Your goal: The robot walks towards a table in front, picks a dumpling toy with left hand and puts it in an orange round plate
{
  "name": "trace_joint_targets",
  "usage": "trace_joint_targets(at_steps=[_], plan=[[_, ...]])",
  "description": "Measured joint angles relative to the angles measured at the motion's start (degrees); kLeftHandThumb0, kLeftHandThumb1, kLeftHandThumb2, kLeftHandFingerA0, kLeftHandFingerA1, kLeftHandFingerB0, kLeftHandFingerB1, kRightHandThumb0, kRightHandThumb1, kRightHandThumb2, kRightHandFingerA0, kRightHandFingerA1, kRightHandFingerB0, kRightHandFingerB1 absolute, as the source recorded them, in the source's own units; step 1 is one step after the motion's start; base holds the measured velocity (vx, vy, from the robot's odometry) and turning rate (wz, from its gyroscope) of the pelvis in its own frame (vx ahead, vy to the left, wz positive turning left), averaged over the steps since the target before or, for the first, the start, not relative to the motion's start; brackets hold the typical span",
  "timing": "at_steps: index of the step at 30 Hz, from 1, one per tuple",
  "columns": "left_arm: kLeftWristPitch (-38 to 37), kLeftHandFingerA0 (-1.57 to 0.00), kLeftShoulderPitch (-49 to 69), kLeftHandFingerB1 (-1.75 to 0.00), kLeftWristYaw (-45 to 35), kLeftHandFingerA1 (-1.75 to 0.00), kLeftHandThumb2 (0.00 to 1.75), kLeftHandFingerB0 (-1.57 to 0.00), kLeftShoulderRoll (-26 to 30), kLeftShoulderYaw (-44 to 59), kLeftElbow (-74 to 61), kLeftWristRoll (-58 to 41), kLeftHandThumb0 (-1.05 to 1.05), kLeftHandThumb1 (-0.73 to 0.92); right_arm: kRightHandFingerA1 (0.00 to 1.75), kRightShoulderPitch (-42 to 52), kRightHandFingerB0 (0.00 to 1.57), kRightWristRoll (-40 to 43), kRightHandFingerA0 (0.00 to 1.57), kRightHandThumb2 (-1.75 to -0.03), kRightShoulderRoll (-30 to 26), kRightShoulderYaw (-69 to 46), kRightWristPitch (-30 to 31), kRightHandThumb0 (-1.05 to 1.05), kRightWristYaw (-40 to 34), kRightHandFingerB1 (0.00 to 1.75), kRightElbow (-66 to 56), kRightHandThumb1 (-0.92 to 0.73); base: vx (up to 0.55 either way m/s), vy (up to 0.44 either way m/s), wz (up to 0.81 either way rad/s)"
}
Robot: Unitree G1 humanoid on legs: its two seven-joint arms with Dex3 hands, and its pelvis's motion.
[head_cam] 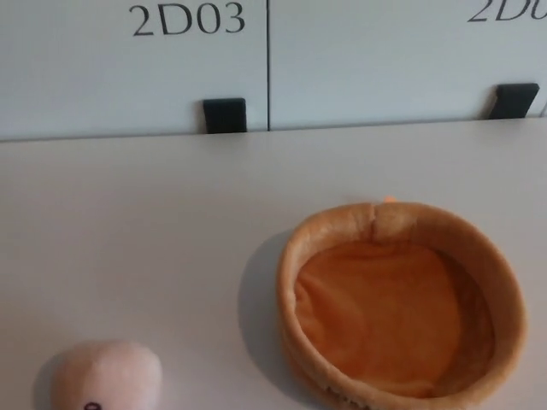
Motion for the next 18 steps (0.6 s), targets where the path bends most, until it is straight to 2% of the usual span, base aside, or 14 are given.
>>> trace_joint_targets(at_steps=[7, 10, 11, 15, 18], plan=[[0.4, -0.38, 1.9, -0.33, -0.6, -0.34, 0.59, -0.29, 2.0, -1.8, -3.6, 1.0, -0.33, 0.61, 0.49, 1.2, 0.38, -0.2, 0.74, -0.56, 0.2, 0.2, -0.4, -0.02, -0.1, 0.36, -0.9, -0.59, 0.08, 0.029, 0.08], [1.0, -0.41, 4.0, -0.33, -1.4, -0.34, 0.59, -0.28, 3.2, -2.7, -8.3, 1.8, -0.33, 0.61, 0.50, 1.2, 0.37, -0.3, 0.75, -0.57, 0.2, 0.3, -0.6, -0.02, -0.4, 0.36, -0.6, -0.59, 0.04, -0.033, 0.06], [1.5, -0.42, 4.8, -0.33, -1.7, -0.35, 0.59, -0.29, 3.8, -2.9, -10.5, 2.1, -0.33, 0.61, 0.48, 1.2, 0.35, -0.3, 0.69, -0.56, 0.2, 0.3, -0.6, 0.01, -0.5, 0.36, -0.6, -0.59, 0.02, -0.084, 0.09], [4.0, -0.44, 8.1, -0.32, -2.6, -0.37, 0.58, -0.29, 4.8, -3.3, -20.6, 3.2, -0.35, 0.59, 0.48, 0.6, 0.36, -0.2, 0.72, -0.56, 0.3, 0.2, -0.3, 0.01, -0.6, 0.36, -1.4, -0.60, 0.00, 0.000, 0.00], [5.2, -0.40, 10.0, -0.32, -3.3, -0.35, 0.58, -0.29, 5.8, -3.3, -25.8, 3.6, -0.35, 0.59, 0.47, -0.8, 0.35, -0.2, 0.72, -0.56, 0.3, 0.0, -0.2, 0.00, -0.5, 0.35, -0.8, -0.60, 0.00, 0.000, 0.00]])
